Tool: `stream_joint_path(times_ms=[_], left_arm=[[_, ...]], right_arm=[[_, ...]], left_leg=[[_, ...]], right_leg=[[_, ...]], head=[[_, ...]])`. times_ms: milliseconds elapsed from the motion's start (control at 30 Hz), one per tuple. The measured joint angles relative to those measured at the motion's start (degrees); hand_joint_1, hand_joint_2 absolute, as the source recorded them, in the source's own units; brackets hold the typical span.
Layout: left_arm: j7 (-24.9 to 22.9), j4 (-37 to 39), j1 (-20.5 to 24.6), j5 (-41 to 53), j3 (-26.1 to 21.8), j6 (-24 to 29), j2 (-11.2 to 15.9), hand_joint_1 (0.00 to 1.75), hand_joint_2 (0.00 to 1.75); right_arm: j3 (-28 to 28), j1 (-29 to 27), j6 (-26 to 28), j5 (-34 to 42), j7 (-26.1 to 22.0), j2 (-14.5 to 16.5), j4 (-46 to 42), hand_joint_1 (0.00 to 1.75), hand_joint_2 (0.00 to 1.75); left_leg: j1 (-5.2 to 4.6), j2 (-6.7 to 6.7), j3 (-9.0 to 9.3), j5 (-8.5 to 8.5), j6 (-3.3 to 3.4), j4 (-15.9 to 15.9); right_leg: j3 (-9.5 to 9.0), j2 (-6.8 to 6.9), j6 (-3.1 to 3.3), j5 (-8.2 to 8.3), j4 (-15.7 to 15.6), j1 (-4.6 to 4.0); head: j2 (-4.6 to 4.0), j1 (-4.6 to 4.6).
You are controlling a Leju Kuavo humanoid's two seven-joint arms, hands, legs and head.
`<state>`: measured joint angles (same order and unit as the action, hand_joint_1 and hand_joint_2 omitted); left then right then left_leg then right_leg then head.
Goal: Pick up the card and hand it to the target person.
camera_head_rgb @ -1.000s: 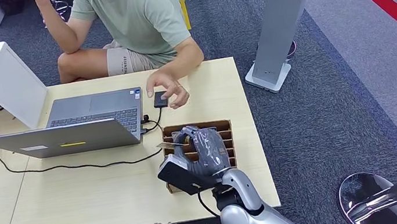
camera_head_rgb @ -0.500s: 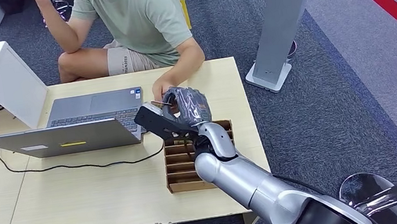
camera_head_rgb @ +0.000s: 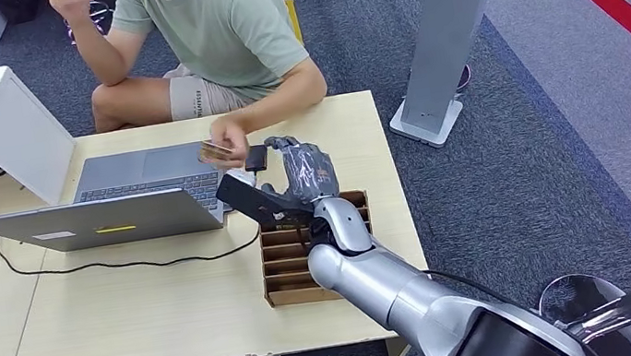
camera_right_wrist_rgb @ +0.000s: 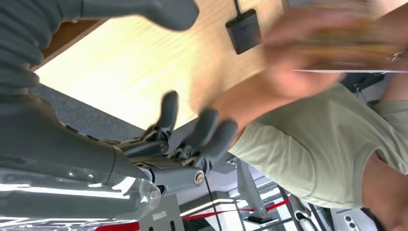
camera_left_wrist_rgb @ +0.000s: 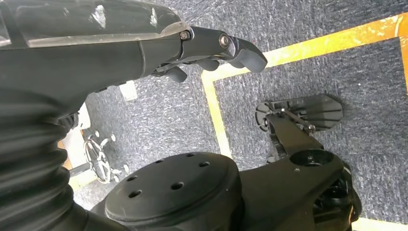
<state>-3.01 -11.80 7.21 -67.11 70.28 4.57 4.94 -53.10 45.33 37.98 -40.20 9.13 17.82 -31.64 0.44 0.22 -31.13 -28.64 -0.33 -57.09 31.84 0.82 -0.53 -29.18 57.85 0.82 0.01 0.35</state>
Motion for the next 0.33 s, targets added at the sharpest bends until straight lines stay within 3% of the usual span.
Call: stream_joint_path(times_ms=[333], left_arm=[[-0.2,0.0,-0.1,-1.3,0.27,0.79,0.02,0.0,1.75]], right_arm=[[2.21,-0.04,1.69,0.06,-3.89,0.06,0.23,0.0,1.75]], left_leg=[[0.0,0.0,0.01,0.0,0.0,0.0]], right_leg=[[0.0,0.0,0.0,0.0,0.0,0.0]], head=[[-0.01,-0.01]])
